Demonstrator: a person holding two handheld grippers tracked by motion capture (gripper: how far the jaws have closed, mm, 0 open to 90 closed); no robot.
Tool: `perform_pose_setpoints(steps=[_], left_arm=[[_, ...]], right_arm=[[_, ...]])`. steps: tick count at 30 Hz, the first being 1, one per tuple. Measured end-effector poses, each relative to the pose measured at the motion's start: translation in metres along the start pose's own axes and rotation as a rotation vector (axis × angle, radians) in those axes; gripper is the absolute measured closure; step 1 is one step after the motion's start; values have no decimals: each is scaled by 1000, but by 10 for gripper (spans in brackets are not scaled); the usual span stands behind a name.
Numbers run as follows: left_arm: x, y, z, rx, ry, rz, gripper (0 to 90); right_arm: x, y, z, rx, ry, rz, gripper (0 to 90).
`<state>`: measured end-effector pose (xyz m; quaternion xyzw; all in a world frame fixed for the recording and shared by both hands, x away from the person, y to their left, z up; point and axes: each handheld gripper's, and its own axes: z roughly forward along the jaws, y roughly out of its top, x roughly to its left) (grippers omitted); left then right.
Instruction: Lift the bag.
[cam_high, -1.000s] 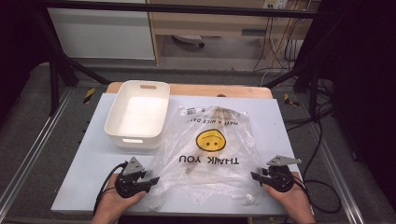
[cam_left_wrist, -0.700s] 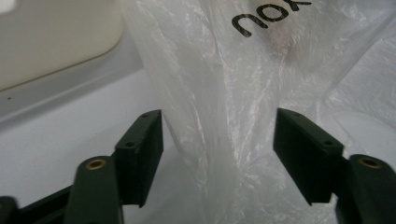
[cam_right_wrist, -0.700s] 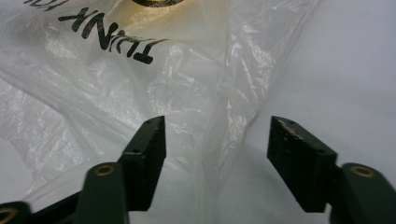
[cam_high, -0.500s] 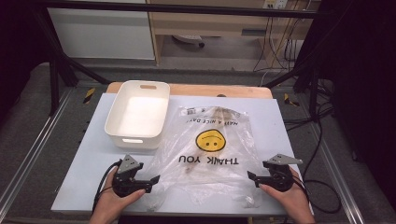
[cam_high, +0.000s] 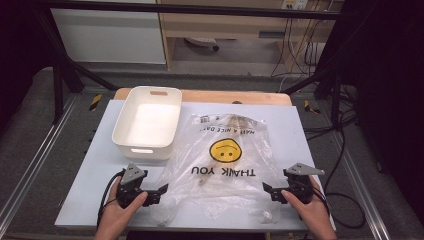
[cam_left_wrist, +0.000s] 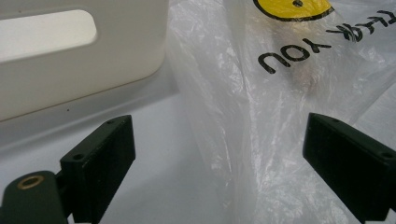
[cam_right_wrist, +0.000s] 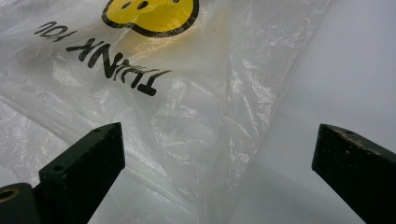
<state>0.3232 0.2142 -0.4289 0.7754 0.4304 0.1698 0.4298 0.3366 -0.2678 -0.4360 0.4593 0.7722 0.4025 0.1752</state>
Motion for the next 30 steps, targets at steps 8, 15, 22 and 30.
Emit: perform_pose_setpoints(steps=[8, 15, 22, 30], left_arm=[[2, 3, -5, -42, 10, -15, 89], [4, 4, -11, -64, 15, -20, 89], [6, 5, -19, -91, 21, -17, 89], [19, 7, -29, -131, 45, -55, 89]], right_arm=[[4, 5, -1, -35, -3, -4, 37], [3, 9, -3, -69, -31, 11, 40], [2, 13, -3, -100, -46, 32, 52], [0, 20, -3, -106, -67, 62, 59]])
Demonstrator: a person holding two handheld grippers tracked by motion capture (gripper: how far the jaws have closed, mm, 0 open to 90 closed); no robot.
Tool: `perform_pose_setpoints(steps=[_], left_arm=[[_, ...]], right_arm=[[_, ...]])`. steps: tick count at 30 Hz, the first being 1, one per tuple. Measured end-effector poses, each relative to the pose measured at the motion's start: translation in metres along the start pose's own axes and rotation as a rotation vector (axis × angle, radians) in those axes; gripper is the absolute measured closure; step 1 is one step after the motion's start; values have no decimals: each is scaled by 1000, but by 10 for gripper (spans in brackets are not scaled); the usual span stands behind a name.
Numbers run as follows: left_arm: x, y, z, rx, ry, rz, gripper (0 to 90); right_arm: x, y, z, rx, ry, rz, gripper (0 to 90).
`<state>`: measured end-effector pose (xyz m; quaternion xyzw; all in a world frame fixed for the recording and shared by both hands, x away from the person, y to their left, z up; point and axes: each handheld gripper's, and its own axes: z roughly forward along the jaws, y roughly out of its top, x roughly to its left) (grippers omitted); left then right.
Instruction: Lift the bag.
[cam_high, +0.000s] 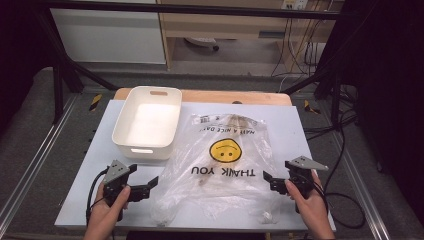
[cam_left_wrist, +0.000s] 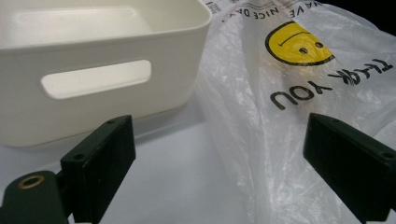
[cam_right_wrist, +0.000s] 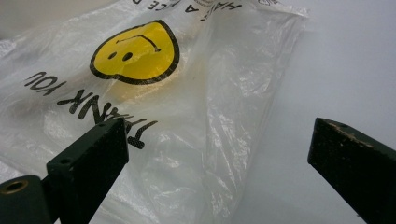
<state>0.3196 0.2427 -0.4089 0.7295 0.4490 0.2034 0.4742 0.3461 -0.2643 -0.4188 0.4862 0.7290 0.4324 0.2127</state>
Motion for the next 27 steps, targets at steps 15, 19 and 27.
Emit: perform_pose_setpoints(steps=[15, 19, 27], left_arm=[[36, 5, -23, -62, 82, -51, 87], [49, 4, -32, -79, 108, -70, 87], [73, -1, -48, -114, 145, -129, 89]], right_arm=[[-10, 7, -7, -64, -18, 16, 48], [-14, 6, -8, -66, -26, 27, 47], [-23, 3, -9, -67, -49, 48, 43]])
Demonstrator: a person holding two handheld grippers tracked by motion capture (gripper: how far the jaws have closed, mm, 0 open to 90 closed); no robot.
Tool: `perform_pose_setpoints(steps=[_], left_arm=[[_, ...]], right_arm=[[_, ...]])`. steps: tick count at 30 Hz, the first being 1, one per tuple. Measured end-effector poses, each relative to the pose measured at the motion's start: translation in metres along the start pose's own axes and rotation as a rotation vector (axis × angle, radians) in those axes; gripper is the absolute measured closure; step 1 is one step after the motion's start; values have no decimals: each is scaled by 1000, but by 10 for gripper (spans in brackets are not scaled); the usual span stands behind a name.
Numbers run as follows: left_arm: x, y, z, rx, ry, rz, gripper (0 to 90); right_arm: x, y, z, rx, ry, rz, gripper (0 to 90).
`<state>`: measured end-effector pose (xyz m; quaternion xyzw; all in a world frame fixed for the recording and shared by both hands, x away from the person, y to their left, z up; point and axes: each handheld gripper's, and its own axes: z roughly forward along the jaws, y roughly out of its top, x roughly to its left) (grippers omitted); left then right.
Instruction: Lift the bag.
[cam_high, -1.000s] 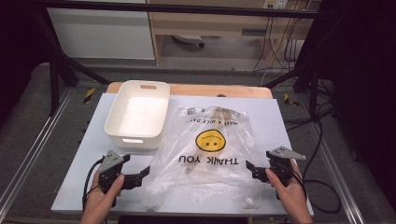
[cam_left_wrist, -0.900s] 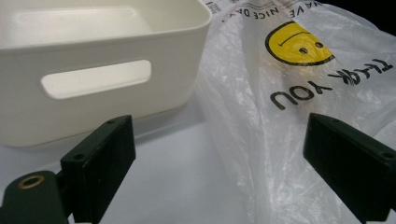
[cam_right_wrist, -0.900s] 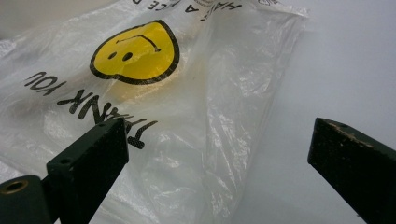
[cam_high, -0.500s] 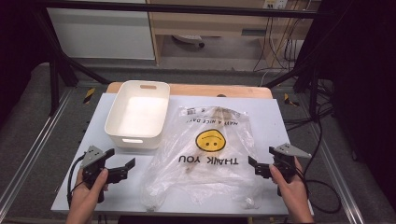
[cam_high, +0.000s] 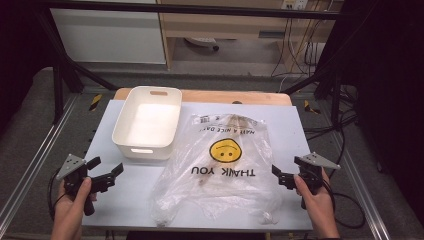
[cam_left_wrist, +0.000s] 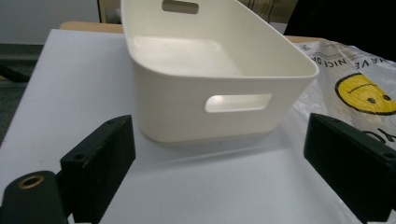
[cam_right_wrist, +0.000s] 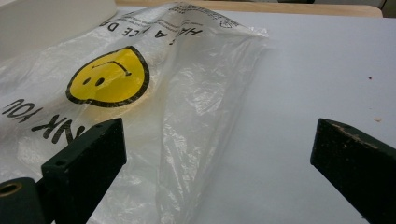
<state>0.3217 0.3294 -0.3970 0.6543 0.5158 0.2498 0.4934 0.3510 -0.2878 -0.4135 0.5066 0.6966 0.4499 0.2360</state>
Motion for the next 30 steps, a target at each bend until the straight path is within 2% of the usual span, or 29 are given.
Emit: perform_pose_setpoints(steps=[7, 12, 17, 20, 26, 30], left_arm=[[15, -2, -8, -16, 19, -37, 90], [20, -5, -10, -19, 17, -32, 90], [22, -10, -7, -13, -17, -17, 93], [20, -15, -5, 12, -31, 7, 96], [10, -26, 4, 108, -65, 55, 93], [10, -31, 13, 168, -38, 53, 86]], right_arm=[[-8, -2, -1, -6, -13, 19, 43], [-14, -4, -2, -6, -23, 29, 42], [-23, -7, -1, 5, -32, 55, 41], [-27, -10, -1, 13, -38, 60, 41], [-29, -16, 4, 54, -46, 58, 42], [-26, -19, 9, 82, -43, 46, 42]])
